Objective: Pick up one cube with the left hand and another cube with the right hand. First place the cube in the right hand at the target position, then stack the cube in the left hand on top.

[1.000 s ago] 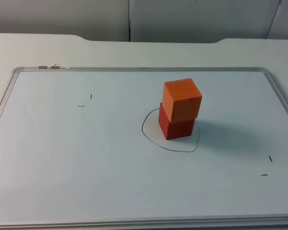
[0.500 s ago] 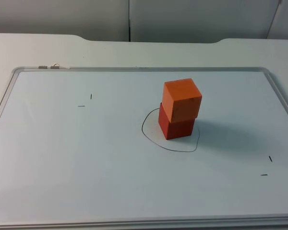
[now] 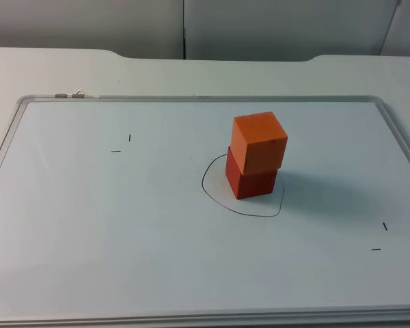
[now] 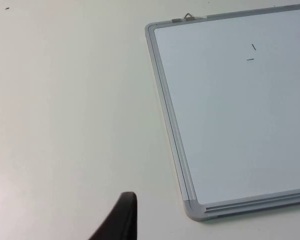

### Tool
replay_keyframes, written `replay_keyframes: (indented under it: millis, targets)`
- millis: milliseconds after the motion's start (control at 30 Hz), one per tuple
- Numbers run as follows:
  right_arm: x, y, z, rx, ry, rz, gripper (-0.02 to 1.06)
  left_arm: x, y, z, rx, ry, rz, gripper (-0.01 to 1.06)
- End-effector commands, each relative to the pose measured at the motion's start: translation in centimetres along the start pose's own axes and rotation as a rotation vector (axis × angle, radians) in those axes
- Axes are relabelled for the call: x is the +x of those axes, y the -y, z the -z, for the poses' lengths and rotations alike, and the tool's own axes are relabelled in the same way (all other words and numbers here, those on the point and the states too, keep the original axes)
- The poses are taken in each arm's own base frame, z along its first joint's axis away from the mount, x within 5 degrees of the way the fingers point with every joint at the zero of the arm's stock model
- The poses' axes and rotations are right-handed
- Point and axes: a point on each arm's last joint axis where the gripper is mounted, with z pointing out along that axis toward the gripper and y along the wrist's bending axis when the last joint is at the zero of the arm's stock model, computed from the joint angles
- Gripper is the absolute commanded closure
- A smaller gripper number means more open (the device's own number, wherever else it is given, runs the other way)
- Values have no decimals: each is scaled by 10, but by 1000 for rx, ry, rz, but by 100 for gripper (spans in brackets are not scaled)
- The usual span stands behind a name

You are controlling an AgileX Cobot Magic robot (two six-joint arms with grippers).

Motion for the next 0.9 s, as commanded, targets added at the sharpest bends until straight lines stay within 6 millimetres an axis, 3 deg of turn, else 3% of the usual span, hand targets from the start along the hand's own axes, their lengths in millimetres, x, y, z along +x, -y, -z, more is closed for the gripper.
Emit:
replay_keyframes:
  millis: [0,333,867]
  targets:
    - [2,0,-2,2,-5,13,0,0,0,0,-2,11,4,0]
    - [2,0,-2,40,-7,-9,0,0,0,0,-2,11,4,0]
    - [4,-5,2,631,-37,-311,0,0,0,0,-2,13,4,0]
